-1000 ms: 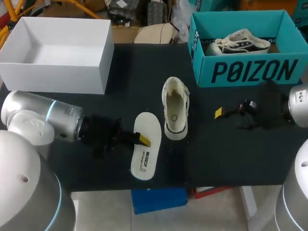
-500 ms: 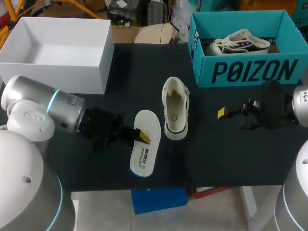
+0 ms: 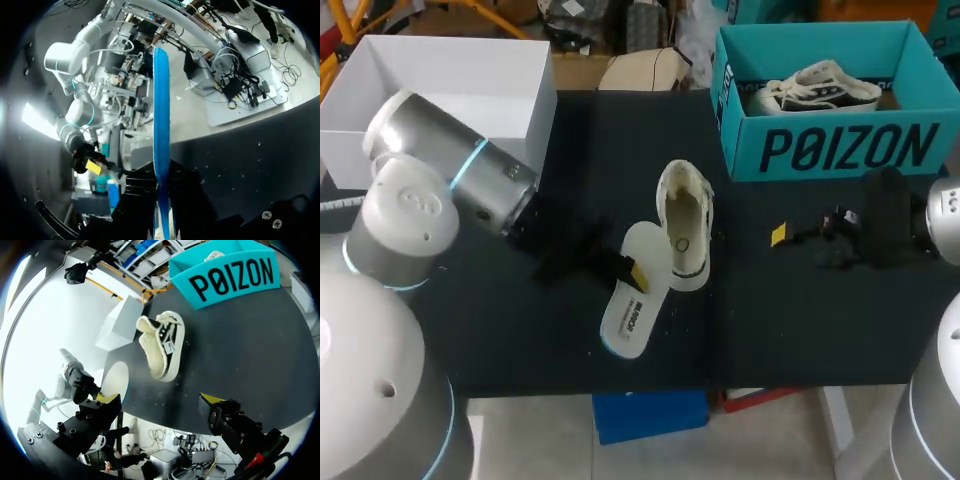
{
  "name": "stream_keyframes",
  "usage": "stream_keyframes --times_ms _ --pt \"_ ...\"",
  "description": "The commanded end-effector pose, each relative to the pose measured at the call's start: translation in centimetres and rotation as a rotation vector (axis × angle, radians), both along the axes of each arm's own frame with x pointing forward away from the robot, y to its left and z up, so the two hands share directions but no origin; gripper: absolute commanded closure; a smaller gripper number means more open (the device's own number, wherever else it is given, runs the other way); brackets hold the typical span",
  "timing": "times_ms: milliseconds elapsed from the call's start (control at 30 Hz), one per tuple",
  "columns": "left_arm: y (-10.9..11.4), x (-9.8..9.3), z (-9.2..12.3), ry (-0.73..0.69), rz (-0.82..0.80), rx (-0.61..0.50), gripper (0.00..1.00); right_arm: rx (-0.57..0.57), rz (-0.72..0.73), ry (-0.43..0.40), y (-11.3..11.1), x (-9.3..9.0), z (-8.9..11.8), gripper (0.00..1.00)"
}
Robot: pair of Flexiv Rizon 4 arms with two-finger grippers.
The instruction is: Take the shoe out of the shoebox, open the shoe tongue, remove and reinsert the insole, then place the shoe into the shoebox
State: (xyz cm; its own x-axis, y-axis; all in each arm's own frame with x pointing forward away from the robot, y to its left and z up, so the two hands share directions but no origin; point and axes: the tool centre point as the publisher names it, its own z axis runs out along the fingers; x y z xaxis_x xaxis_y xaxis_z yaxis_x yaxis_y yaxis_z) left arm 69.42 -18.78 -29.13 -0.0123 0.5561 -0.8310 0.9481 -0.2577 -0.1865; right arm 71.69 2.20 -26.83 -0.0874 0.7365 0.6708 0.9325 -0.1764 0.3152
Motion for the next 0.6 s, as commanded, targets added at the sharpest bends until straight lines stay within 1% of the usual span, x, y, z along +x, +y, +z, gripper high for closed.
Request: stream_keyframes --times_ms 33,133,300,467,600 --pt "-1.9 2.3 -0.6 0.062 -0.144 0.174 1.0 0.0 0.0 0.001 0.0 0.0 0.1 0.0" --pt "-2.2 2.6 -1.0 0.065 -0.142 0.172 1.0 0.0 0.0 0.001 0.0 0.0 0.1 0.0" --pt "-2.6 2.7 -2.2 0.113 -0.11 0.126 1.0 0.0 0.0 0.001 0.0 0.0 0.1 0.0" --pt "-2.9 2.4 -3.3 0.134 -0.081 0.115 1.0 0.0 0.0 0.001 0.0 0.0 0.1 0.0" --pt "-2.9 2.7 -4.1 0.14 -0.067 0.12 1.0 0.0 0.0 0.001 0.0 0.0 0.1 0.0"
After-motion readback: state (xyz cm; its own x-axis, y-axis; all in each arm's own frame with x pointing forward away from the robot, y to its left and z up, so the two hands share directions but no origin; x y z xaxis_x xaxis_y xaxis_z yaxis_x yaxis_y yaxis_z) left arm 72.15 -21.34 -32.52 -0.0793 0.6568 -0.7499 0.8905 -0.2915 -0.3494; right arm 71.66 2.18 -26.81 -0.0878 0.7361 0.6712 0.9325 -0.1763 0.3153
